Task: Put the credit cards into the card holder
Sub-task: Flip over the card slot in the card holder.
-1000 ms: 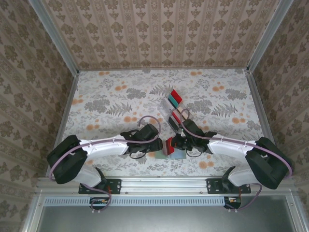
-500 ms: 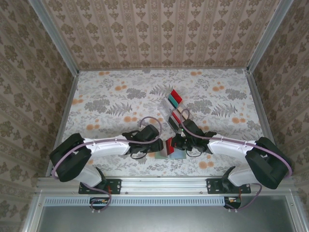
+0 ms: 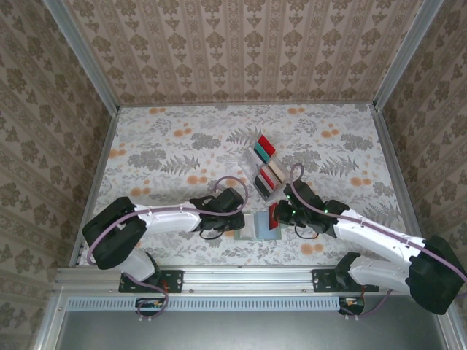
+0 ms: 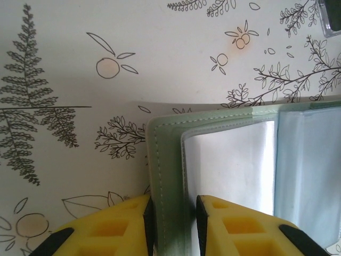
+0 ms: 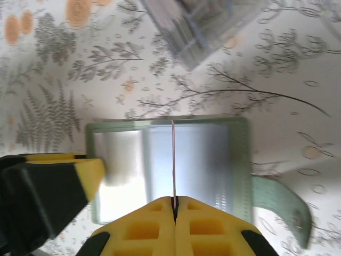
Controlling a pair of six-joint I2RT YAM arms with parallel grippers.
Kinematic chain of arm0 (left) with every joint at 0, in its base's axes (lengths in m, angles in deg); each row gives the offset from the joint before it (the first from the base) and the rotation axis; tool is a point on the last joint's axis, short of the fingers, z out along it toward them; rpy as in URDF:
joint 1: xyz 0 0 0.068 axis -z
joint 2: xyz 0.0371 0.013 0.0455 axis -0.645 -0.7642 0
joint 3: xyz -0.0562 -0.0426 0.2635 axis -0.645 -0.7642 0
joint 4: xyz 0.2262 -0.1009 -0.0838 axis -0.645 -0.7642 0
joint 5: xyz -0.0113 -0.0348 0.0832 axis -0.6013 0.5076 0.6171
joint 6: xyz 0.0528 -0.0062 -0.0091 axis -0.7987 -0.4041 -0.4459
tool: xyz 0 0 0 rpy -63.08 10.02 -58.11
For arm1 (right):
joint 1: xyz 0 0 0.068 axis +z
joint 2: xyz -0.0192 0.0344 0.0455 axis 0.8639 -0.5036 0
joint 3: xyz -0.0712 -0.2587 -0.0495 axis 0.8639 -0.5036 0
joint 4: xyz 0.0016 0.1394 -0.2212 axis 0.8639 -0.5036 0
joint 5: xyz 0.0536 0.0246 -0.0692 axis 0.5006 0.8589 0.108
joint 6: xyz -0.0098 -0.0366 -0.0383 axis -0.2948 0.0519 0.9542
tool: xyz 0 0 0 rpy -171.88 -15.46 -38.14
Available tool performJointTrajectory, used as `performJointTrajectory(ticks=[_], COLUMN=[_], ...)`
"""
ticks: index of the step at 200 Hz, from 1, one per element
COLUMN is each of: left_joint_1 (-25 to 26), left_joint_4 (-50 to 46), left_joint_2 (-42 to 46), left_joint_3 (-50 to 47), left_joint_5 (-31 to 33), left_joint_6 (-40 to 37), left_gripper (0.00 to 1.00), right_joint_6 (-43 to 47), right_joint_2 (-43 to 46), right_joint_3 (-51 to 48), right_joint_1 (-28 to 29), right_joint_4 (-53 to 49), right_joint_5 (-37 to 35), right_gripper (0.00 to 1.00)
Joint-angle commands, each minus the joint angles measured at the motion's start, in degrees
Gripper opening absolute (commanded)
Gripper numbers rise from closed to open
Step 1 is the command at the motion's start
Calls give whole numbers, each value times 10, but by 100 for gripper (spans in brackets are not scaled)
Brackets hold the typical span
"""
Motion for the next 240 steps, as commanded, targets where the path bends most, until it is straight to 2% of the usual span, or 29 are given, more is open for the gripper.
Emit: performJointTrajectory(ticks=[1,195,240], left_joint_1=[-3,-1,0], left_joint_4=[-13,-16,-16], left_joint_2=[-3,-9,-15], left_joint_3=[10,17,21], left_joint_5=[-9,-13,-15], left_joint_6=[-9,-6,-7], left_gripper=[28,26,26], right_joint_6=[11,31,32], right_joint_2=[6,-48,-81], right_joint_3=[-5,2,4], right_joint_1=[-3,-2,1], right_joint_4=[-51,-48,-32], right_joint_5=[-31,-37,-21], right_gripper=[6,6,5])
